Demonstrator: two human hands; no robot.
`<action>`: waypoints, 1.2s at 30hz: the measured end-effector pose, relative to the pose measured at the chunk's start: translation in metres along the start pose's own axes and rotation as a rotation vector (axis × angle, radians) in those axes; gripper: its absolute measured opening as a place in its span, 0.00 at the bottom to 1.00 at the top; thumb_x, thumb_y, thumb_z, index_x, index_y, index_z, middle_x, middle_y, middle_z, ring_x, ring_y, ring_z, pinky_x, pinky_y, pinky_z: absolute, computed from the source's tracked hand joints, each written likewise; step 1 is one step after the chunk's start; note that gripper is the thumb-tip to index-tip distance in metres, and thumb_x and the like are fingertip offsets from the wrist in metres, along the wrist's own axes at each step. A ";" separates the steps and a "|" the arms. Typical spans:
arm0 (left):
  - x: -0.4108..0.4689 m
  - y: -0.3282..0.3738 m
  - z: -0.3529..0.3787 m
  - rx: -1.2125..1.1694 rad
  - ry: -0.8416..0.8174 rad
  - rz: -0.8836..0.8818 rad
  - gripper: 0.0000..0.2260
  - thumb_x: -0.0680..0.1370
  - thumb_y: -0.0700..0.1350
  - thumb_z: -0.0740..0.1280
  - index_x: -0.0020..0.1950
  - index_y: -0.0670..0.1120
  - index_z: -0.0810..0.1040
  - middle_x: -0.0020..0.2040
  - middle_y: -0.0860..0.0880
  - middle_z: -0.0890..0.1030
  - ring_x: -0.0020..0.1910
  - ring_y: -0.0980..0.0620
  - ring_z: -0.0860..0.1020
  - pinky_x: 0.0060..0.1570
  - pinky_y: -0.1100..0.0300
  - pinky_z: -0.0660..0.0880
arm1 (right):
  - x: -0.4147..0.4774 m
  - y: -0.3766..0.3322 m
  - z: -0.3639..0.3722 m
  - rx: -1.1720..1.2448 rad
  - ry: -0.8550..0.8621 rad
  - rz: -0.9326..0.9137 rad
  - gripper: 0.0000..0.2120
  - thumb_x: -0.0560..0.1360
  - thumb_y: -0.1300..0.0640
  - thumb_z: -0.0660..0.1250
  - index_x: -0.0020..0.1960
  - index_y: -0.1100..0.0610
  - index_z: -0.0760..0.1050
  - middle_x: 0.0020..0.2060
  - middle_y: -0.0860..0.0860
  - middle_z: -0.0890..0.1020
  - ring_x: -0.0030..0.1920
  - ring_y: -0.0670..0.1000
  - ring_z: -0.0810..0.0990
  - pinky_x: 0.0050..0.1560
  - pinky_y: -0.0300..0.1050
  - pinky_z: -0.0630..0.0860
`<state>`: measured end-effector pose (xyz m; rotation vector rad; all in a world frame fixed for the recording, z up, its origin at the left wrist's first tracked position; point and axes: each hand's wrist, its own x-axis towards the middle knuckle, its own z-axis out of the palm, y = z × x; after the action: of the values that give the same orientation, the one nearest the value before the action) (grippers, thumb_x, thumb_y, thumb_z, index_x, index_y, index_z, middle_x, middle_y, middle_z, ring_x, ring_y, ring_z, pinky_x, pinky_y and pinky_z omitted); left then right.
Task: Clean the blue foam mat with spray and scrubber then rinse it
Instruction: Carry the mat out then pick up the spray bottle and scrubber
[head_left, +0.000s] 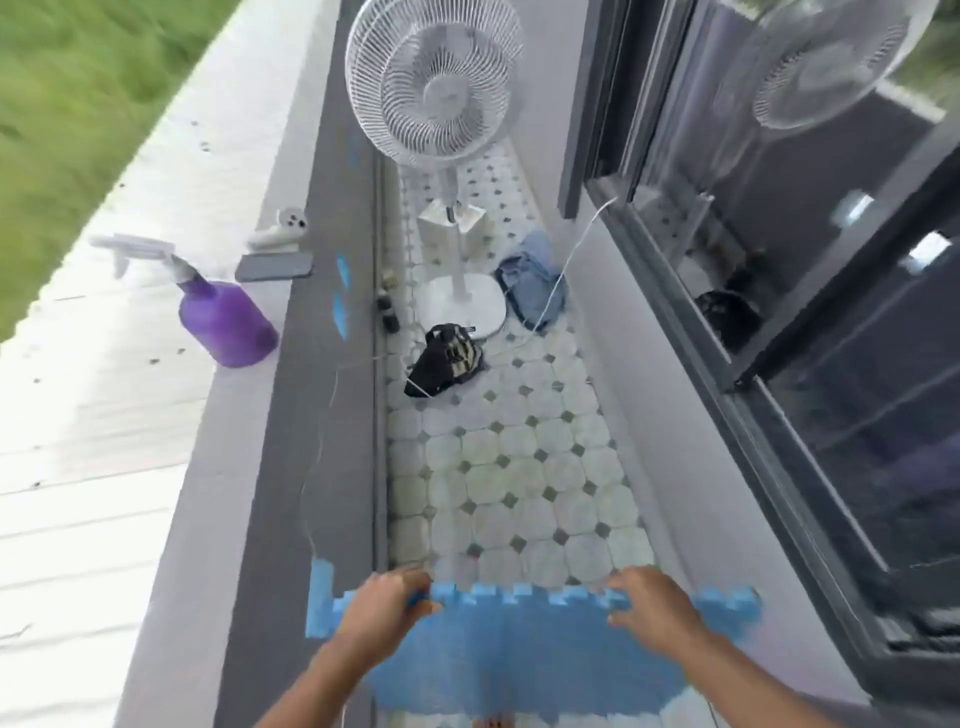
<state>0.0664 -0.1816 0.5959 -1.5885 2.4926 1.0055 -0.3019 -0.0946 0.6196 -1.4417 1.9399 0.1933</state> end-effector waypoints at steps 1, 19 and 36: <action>0.010 -0.009 0.006 0.005 -0.004 -0.040 0.13 0.75 0.58 0.70 0.44 0.50 0.75 0.43 0.48 0.83 0.47 0.41 0.82 0.42 0.52 0.69 | 0.017 -0.002 0.001 -0.007 -0.017 -0.014 0.19 0.68 0.48 0.76 0.58 0.43 0.81 0.55 0.49 0.84 0.58 0.51 0.82 0.55 0.43 0.75; 0.231 -0.059 0.135 0.083 0.153 -0.340 0.12 0.78 0.52 0.72 0.46 0.43 0.83 0.46 0.42 0.82 0.51 0.38 0.78 0.54 0.47 0.67 | 0.296 0.062 0.024 -0.081 -0.010 -0.175 0.11 0.71 0.56 0.77 0.51 0.53 0.79 0.43 0.51 0.78 0.51 0.57 0.78 0.48 0.47 0.68; 0.316 -0.074 0.149 0.136 0.057 -0.500 0.23 0.85 0.54 0.61 0.70 0.36 0.71 0.70 0.35 0.69 0.74 0.37 0.63 0.73 0.47 0.62 | 0.429 0.053 0.011 -0.238 -0.197 -0.319 0.16 0.72 0.51 0.77 0.54 0.54 0.76 0.51 0.55 0.78 0.55 0.60 0.77 0.49 0.48 0.71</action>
<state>-0.0721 -0.3788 0.3319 -2.0606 1.9720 0.7117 -0.4012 -0.4046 0.3355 -1.7922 1.5450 0.4125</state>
